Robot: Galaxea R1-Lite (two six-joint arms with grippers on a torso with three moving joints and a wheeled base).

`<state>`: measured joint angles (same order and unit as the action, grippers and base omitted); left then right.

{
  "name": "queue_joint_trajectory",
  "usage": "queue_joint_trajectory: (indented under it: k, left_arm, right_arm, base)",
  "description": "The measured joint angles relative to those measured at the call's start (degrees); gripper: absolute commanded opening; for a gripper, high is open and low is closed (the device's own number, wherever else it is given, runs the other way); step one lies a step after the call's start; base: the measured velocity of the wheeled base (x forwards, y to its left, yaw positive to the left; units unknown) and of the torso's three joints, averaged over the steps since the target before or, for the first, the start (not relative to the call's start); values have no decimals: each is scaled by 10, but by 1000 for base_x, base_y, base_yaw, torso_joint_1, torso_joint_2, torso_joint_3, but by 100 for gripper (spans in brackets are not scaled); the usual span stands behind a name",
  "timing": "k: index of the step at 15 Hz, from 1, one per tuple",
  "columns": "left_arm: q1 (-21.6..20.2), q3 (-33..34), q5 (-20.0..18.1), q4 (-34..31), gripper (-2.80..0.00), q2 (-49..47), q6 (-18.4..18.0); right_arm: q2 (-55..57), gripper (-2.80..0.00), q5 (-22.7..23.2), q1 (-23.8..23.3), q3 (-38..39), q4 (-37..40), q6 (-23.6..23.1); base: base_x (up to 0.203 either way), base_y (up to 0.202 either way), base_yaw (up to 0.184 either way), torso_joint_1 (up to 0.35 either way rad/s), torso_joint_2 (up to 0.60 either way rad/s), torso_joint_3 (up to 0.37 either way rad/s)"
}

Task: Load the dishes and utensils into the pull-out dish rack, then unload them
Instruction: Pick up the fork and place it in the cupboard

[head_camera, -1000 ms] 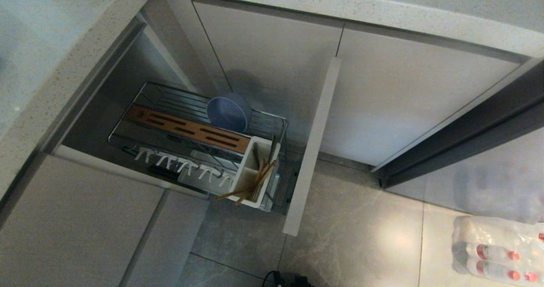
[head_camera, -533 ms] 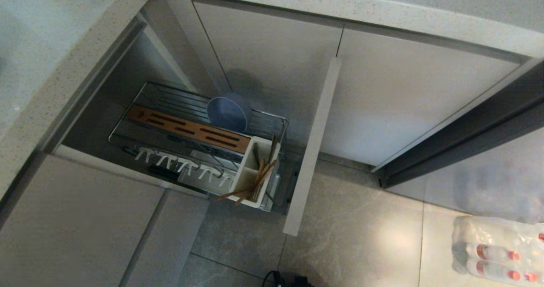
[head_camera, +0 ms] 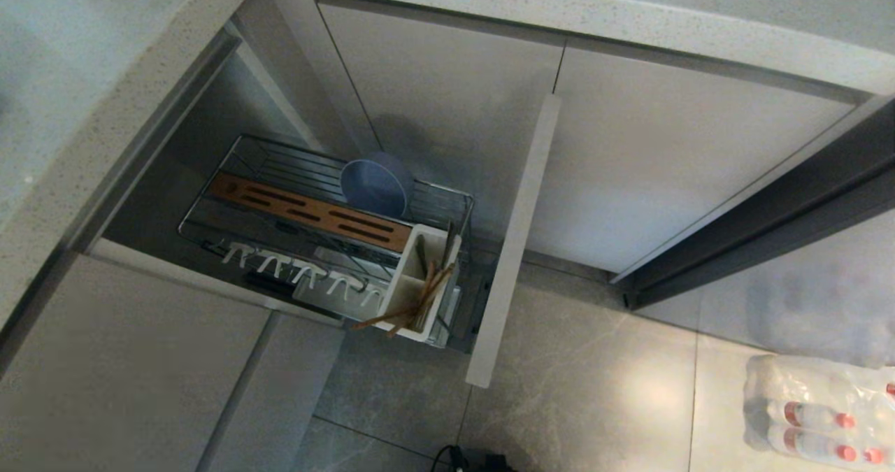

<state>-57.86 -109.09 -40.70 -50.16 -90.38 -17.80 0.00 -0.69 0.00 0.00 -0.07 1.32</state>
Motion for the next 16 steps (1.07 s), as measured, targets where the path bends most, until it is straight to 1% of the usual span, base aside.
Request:
queue_joint_trajectory:
  k: [10, 11, 16]
  left_arm:
    - [-1, 7, 0, 0, 0, -5, 0]
    - [-1, 9, -1, 1, -280, -4, 1]
    - [-1, 11, -1, 0, -280, -2, 1]
  right_arm:
    - [0, -280, 0, 0, 0, 0, 0]
    - [0, -280, 0, 0, 0, 0, 0]
    - [0, -280, 0, 0, 0, 0, 0]
  base:
    - [0, 0, 0, 0, 0, 0]
    - [0, 0, 0, 0, 0, 0]
    - [0, 0, 0, 0, 0, 0]
